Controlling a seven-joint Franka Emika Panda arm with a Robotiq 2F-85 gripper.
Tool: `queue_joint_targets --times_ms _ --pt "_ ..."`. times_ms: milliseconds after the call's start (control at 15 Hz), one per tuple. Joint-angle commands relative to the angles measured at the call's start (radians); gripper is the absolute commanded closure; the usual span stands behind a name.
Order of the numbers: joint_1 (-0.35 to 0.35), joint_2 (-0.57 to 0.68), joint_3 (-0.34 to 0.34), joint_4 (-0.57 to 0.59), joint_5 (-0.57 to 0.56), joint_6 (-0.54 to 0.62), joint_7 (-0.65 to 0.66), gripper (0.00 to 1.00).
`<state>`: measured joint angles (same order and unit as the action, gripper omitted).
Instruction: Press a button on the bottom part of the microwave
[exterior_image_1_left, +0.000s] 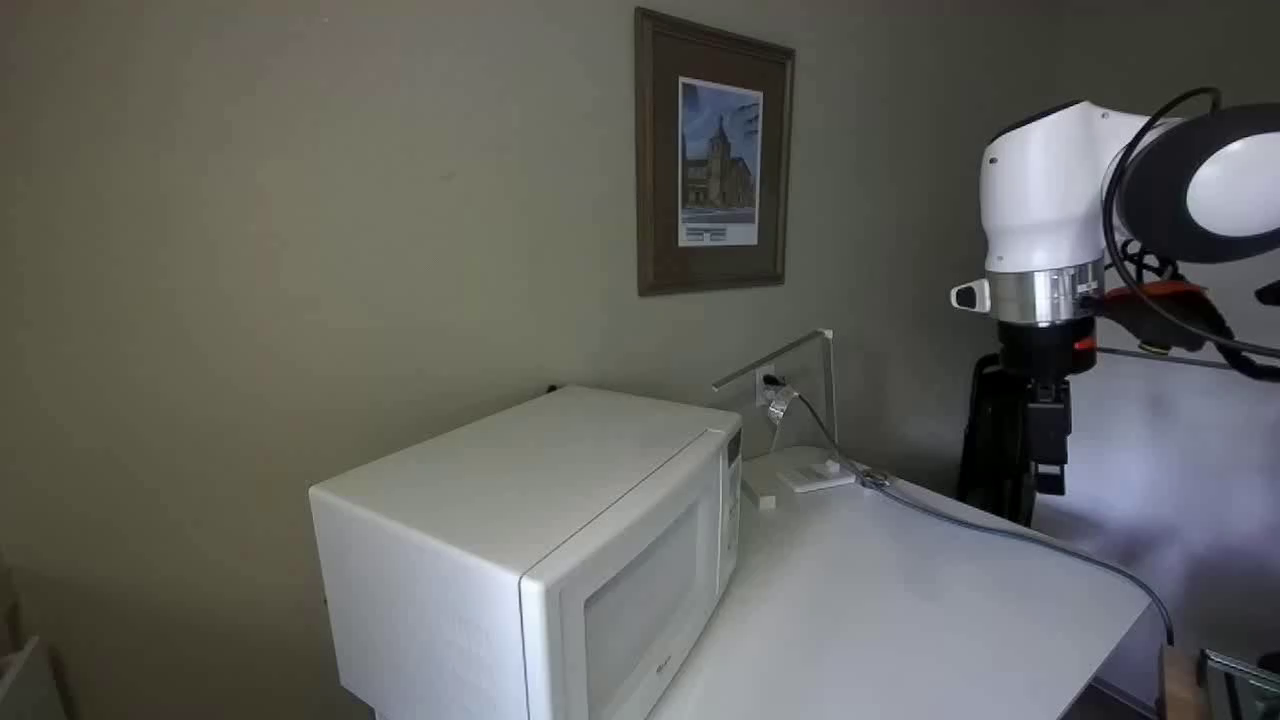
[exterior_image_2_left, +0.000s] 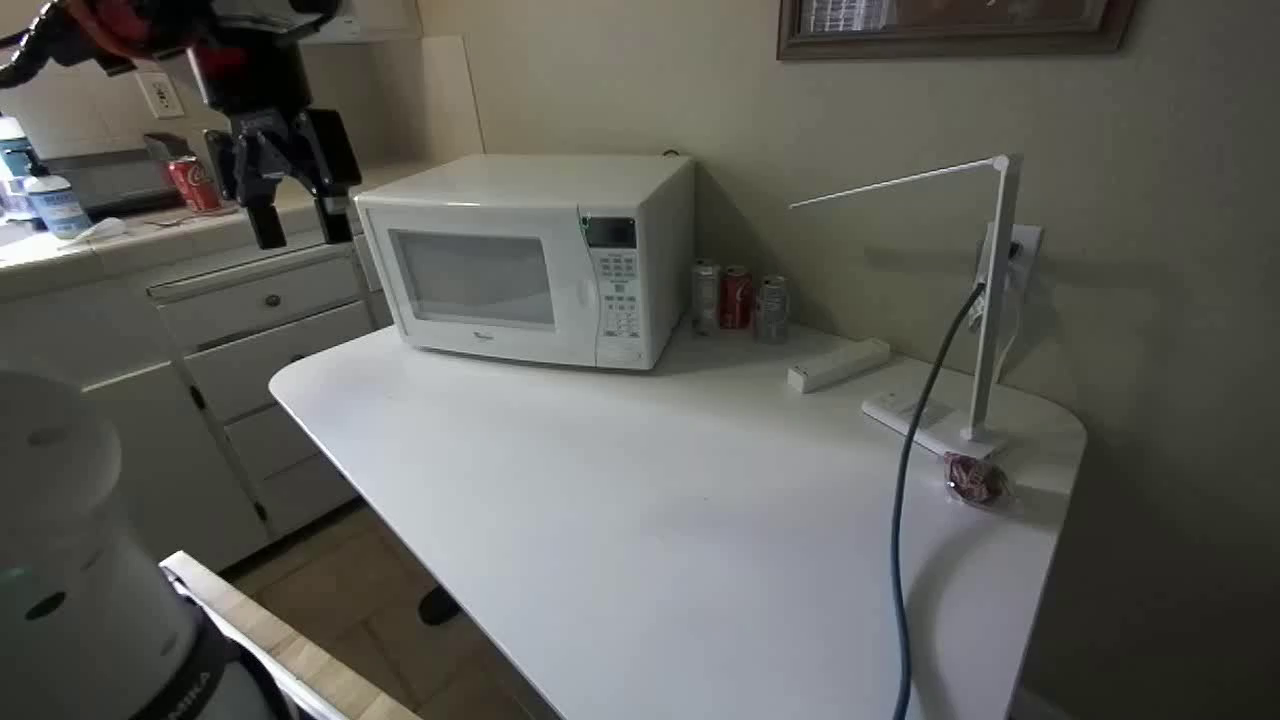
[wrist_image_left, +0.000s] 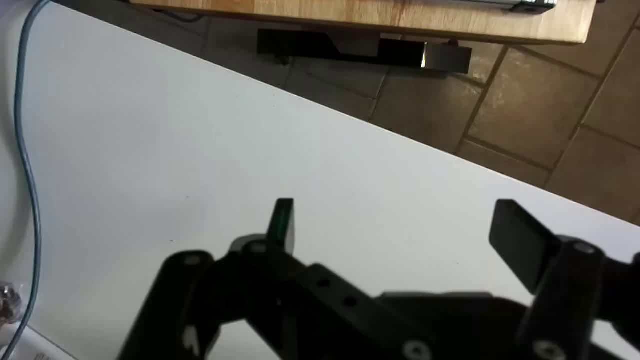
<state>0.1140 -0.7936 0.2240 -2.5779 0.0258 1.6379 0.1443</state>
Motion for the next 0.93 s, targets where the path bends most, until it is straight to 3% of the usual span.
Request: queue_joint_targets --times_ms 0,400,533,867 --pt "0.011 0.002 -0.008 0.002 -0.005 -0.001 0.006 0.0" --pt "0.0 0.011 -0.024 0.001 -0.014 0.023 -0.007 0.0" --pt "0.004 0.057 -0.124 -0.005 0.048 0.086 -0.108 0.0" --pt "-0.054 0.252 -0.388 -0.039 0.13 0.382 -0.367 0.0"
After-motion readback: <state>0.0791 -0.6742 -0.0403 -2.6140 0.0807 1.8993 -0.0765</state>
